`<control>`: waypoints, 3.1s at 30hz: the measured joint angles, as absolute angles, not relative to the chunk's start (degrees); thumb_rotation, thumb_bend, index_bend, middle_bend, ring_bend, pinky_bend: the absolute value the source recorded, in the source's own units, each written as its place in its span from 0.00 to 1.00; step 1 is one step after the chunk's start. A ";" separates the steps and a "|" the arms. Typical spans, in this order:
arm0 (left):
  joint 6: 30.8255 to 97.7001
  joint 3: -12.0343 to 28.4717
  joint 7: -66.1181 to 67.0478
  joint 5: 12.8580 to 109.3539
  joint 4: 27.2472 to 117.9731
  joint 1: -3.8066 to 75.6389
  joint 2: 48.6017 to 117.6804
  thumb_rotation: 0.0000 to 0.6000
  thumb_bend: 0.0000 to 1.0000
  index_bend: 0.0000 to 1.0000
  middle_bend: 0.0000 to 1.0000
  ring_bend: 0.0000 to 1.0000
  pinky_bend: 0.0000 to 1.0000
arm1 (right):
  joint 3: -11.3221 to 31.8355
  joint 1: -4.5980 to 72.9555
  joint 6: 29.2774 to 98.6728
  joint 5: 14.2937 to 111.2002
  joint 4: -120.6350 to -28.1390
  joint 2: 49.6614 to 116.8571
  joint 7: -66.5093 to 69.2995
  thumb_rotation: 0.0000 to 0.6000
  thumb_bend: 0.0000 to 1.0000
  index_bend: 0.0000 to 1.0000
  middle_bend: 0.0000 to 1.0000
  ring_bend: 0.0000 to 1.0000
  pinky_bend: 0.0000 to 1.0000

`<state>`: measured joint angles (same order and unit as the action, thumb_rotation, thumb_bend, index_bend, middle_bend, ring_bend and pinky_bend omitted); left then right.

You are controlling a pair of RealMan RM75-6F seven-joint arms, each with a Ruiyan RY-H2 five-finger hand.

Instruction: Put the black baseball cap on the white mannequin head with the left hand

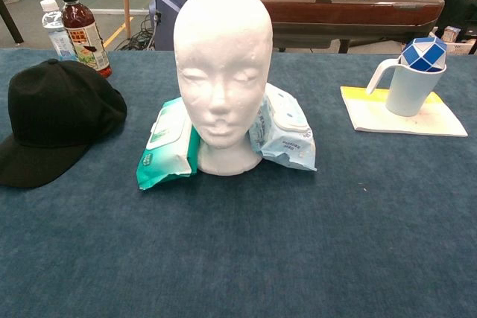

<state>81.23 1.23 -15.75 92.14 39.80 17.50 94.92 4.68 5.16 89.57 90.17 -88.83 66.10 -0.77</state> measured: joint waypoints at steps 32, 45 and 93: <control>79.16 0.41 -21.83 90.33 27.23 18.81 101.80 1.00 0.07 0.54 0.68 0.36 0.48 | 4.72 5.22 89.39 90.02 -88.84 66.03 -0.80 1.00 0.20 0.54 0.48 0.38 0.66; 78.35 0.54 -23.15 89.36 25.93 18.88 102.68 1.00 0.07 0.54 0.68 0.36 0.48 | 4.66 5.30 89.14 89.98 -88.82 66.12 -1.24 1.00 0.20 0.54 0.48 0.38 0.66; 86.13 6.86 -37.79 84.70 25.18 19.80 107.87 1.00 0.20 0.58 0.29 0.13 0.36 | 4.59 5.28 89.32 90.26 -88.86 65.89 -0.52 1.00 0.20 0.54 0.48 0.38 0.66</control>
